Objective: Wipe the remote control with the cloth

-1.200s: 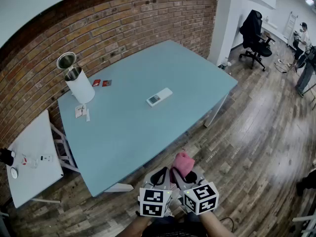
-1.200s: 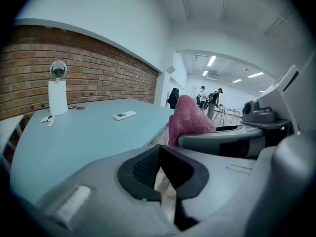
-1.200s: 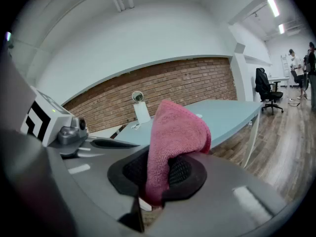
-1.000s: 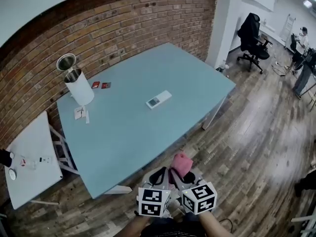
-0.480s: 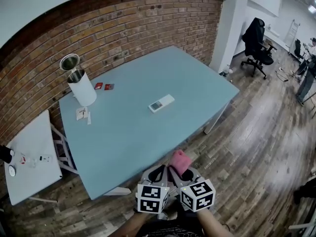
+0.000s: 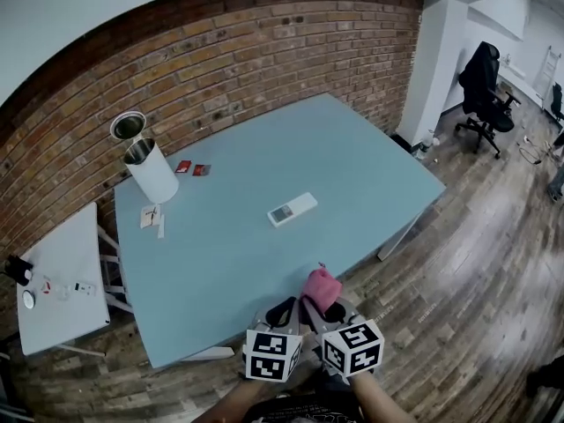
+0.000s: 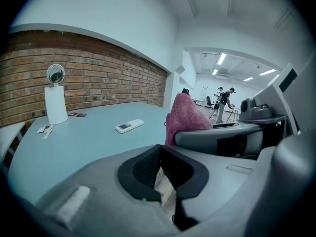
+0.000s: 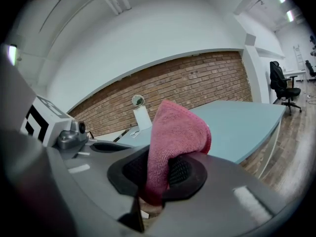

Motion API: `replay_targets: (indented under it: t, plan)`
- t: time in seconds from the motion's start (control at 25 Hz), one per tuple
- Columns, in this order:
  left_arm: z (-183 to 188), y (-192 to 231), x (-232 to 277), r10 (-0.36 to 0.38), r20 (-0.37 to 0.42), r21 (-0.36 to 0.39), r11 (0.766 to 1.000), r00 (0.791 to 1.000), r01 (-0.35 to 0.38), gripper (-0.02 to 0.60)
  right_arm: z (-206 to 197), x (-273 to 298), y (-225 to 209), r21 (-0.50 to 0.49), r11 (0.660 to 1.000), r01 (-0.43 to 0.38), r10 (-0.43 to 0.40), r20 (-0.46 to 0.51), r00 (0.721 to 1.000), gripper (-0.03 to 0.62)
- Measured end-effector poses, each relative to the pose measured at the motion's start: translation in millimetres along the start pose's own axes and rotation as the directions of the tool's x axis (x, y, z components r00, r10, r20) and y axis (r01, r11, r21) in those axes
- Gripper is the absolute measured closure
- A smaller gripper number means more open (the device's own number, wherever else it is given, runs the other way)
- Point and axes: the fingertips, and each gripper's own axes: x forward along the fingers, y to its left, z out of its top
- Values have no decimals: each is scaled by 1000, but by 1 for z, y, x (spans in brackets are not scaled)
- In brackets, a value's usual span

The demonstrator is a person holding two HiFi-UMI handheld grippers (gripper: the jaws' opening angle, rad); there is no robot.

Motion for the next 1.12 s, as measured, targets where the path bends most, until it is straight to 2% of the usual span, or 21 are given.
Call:
replay_targets:
  t: [0.24, 0.56, 0.88, 1.12]
  plan:
    - [27, -11, 46, -1, 33, -24, 1000, 999, 2, 580, 15, 14, -48, 22, 998, -50, 50, -16, 999, 530]
    - [39, -14, 100, 88, -15, -40, 995, 996, -88, 580, 30, 25, -99, 31, 992, -121, 123, -40, 992, 530]
    - [38, 1, 116, 121, -56, -43, 991, 991, -123, 578, 29, 38, -109, 40, 987, -158, 160, -74, 984, 530]
    - [38, 29, 124, 153, -62, -51, 986, 986, -156, 578, 26, 58, -109, 37, 984, -172, 175, -108, 979, 530]
